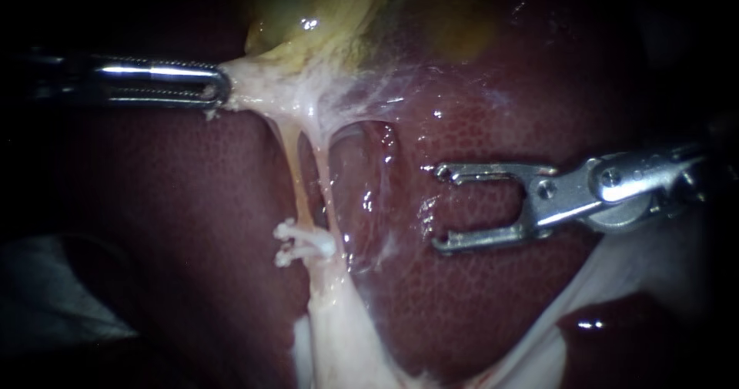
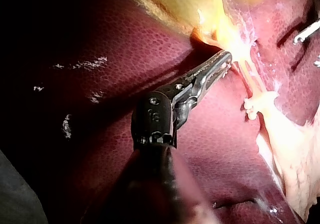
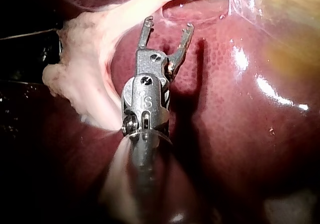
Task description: Going back second clip left tube
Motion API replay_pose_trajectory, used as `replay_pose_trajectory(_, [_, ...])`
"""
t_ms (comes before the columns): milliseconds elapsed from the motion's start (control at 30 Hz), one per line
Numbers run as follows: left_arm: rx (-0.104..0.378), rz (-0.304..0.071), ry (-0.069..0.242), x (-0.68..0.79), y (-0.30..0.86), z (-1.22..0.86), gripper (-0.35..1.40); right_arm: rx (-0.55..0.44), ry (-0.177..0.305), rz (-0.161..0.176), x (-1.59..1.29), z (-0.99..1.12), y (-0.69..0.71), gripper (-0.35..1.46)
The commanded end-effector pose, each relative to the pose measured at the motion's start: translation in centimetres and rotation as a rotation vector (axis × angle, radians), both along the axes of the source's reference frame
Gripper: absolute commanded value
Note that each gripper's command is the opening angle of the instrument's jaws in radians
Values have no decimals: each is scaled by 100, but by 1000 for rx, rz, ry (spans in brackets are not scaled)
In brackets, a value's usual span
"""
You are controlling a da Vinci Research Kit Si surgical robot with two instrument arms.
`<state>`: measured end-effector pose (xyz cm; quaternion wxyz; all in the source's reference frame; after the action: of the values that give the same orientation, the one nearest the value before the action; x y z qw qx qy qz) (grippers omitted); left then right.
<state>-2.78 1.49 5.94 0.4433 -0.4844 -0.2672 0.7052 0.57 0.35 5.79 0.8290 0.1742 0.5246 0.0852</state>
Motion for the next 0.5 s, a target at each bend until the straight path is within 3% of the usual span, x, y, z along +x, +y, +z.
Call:
replay_pose_trajectory(33, [-3,-1,2,-1,0,3,-35,5,10,3,0,1,0,50])
replay_pose_trajectory(300, [-6,16,-1,-18,-6,41,-35,11,27,10,-10,1,0,50])
replay_pose_trajectory(500, [0,24,2,-32,-7,54,-35,11,27,9,-13,2,0,50])
